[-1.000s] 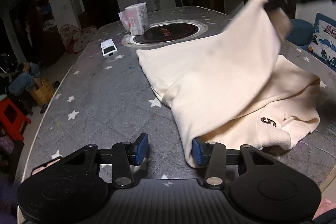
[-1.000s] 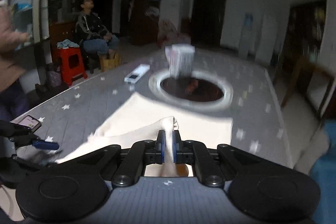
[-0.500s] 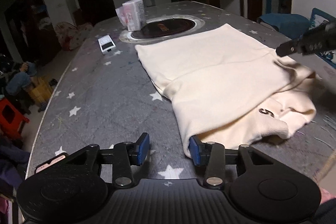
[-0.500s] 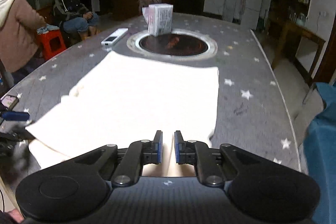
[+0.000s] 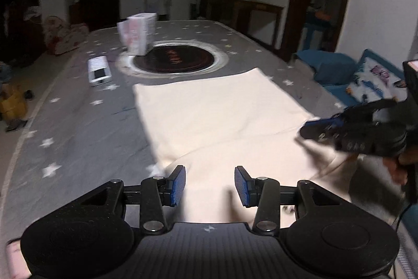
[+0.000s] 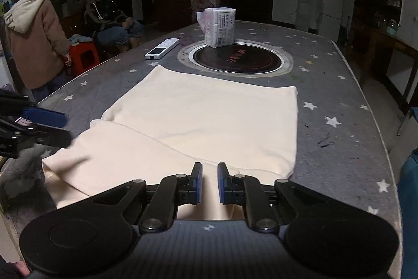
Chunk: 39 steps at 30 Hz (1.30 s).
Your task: Fold clothes
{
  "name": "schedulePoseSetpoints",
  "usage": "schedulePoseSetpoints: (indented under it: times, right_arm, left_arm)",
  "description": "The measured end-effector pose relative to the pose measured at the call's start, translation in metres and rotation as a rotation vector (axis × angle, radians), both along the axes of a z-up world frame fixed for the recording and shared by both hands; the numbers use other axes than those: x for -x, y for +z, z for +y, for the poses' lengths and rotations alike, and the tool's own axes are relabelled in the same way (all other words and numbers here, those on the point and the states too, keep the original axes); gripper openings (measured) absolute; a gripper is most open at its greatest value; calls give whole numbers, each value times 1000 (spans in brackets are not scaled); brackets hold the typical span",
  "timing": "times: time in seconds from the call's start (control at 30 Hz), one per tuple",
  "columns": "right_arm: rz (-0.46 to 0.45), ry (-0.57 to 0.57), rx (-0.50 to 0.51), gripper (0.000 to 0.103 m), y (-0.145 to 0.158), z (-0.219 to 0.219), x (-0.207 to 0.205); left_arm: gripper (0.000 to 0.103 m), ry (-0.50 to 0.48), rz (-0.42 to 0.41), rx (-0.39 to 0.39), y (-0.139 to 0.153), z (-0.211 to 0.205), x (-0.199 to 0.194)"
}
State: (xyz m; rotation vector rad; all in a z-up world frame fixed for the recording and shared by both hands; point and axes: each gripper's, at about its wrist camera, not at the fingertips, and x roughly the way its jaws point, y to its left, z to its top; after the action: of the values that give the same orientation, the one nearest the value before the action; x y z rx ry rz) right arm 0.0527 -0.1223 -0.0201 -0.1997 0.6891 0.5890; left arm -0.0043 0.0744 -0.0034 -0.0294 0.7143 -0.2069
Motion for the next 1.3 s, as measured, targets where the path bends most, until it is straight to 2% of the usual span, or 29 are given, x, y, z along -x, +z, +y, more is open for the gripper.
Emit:
schedulePoseSetpoints:
  times: [0.27, 0.5, 0.9, 1.03, 1.3]
  right_arm:
    - [15, -12, 1, 13, -15, -1, -10]
    - [-4, 2, -5, 19, -8, -2, -3]
    - [-2, 30, 14, 28, -12, -2, 14]
    - [-26, 39, 18, 31, -6, -2, 20]
    - [-13, 28, 32, 34, -14, -4, 25]
  left_arm:
    - [46, 21, 57, 4, -22, -7, -31]
    - [56, 21, 58, -22, -22, -15, -31]
    - [67, 28, 72, -62, -21, -25, -32]
    - [67, 32, 70, -92, -22, -30, -31]
    - [71, 40, 68, -136, -22, -38, -29]
